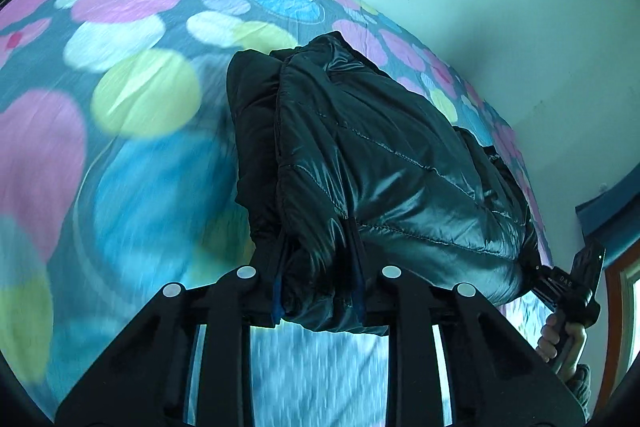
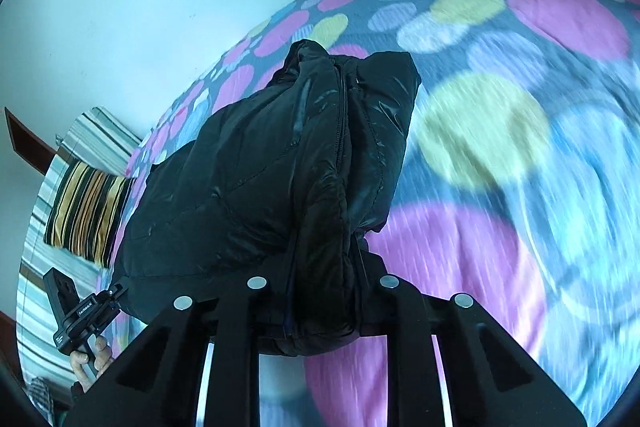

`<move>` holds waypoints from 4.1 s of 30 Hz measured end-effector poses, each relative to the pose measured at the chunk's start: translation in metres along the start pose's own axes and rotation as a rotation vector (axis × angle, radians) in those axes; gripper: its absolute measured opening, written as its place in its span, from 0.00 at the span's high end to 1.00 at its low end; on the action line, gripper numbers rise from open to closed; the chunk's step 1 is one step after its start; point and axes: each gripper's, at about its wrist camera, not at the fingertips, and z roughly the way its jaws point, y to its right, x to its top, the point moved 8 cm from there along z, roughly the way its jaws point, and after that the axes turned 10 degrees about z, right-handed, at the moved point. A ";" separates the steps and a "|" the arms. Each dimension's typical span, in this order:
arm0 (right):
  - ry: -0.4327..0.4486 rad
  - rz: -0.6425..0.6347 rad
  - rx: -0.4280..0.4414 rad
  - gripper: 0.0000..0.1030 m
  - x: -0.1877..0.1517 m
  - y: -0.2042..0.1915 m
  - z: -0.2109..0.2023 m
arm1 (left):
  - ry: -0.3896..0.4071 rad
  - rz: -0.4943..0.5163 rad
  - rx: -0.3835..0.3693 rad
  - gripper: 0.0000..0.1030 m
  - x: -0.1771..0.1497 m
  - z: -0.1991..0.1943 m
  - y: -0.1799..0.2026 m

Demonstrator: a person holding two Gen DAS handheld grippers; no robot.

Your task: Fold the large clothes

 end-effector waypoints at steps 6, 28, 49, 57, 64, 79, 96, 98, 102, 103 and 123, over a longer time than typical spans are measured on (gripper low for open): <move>-0.018 0.005 -0.011 0.79 -0.034 0.015 -0.015 | -0.003 0.034 0.040 0.76 -0.024 -0.011 0.005; 0.113 -0.155 -0.098 0.79 -0.028 -0.047 -0.057 | 0.007 -0.014 0.118 0.33 -0.036 -0.038 -0.019; -0.144 -0.375 -0.105 0.82 -0.083 -0.134 0.092 | -0.029 0.000 0.048 0.21 0.012 -0.006 -0.031; -0.130 -0.397 -0.108 0.83 -0.084 -0.136 0.092 | -0.096 0.021 -0.025 0.18 0.028 0.026 -0.026; -0.123 -0.409 -0.110 0.83 -0.084 -0.136 0.094 | -0.164 -0.018 -0.104 0.19 0.033 0.051 -0.028; -0.108 -0.417 -0.117 0.83 -0.086 -0.138 0.096 | -0.021 0.180 -0.107 0.76 0.076 -0.011 0.079; 0.114 -0.253 -0.242 0.78 -0.040 -0.039 -0.058 | -0.011 0.493 0.070 0.77 0.077 0.002 0.249; 0.133 -0.210 -0.314 0.78 -0.034 -0.010 -0.073 | -0.018 0.528 0.082 0.77 0.073 0.013 0.269; 0.168 -0.186 -0.486 0.77 -0.026 0.038 -0.092 | -0.034 0.591 0.111 0.77 0.062 0.039 0.304; 0.168 -0.183 -0.513 0.69 -0.027 0.046 -0.094 | -0.044 0.610 0.115 0.77 0.057 0.047 0.314; 0.258 -0.110 -0.654 0.37 -0.009 0.131 -0.147 | -0.073 0.934 0.331 0.77 -0.055 0.151 0.399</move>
